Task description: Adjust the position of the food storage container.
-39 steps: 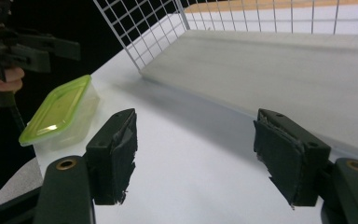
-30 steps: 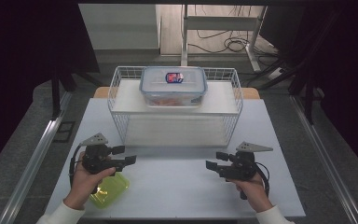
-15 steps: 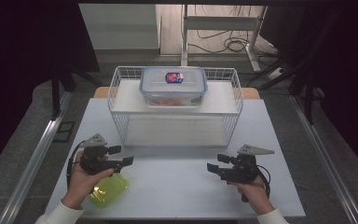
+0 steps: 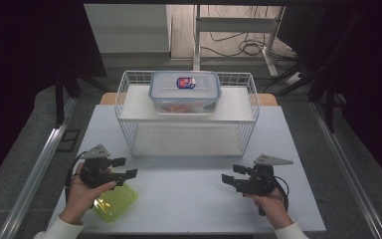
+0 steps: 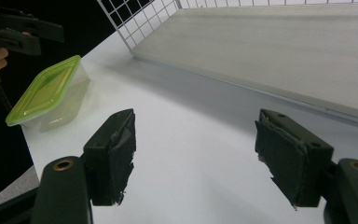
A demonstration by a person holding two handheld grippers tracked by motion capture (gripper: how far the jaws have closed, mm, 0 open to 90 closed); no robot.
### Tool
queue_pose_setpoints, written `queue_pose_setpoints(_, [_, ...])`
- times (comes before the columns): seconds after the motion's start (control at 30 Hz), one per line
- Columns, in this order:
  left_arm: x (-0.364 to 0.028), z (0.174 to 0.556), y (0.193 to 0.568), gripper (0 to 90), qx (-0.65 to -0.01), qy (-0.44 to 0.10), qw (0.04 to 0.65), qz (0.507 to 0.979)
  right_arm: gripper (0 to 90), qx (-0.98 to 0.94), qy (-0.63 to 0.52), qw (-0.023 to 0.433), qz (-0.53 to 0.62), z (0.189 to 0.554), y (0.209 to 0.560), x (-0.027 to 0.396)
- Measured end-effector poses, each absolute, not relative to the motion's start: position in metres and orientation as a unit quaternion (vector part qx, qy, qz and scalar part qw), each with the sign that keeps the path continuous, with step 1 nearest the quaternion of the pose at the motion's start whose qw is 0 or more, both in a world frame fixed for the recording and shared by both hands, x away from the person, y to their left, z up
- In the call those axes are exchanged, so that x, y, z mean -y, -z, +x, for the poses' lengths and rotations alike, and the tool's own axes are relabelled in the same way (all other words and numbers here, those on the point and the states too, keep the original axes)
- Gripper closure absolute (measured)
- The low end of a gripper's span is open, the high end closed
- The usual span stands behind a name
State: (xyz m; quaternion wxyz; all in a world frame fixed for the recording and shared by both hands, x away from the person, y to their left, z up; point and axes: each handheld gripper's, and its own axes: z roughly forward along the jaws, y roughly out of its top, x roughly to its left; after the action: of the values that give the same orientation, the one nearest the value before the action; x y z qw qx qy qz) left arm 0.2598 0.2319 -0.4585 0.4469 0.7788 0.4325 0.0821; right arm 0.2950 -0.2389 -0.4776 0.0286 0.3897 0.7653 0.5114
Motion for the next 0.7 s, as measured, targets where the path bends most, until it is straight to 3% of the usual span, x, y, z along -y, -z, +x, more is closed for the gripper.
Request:
queue_pose_setpoints(0.27, [-0.244, 0.251, 0.457, 42.7, -0.436, -0.087, 0.44, 0.78, 28.8, -0.769, -0.506, 0.028, 0.39, 0.296, 0.48, 0.238])
queue_pose_setpoints(0.43, [-0.257, 0.243, 0.461, 76.5, -0.438, -0.085, 0.428, 0.786, 28.8, -0.765, -0.507, 0.026, 0.396, 0.297, 0.479, 0.239])
queue_pose_setpoints(0.47, [-0.259, 0.242, 0.462, 76.5, -0.438, -0.086, 0.426, 0.787, 28.8, -0.765, -0.507, 0.026, 0.396, 0.297, 0.479, 0.239])
queue_pose_setpoints(0.5, [-0.262, 0.24, 0.463, 83.0, -0.438, -0.085, 0.424, 0.788, 28.8, -0.766, -0.506, 0.026, 0.396, 0.297, 0.48, 0.239])
queue_pose_setpoints(0.7, [-0.277, 0.231, 0.465, 87.7, -0.44, -0.088, 0.418, 0.79, 28.8, -0.766, -0.505, 0.027, 0.396, 0.297, 0.48, 0.237])
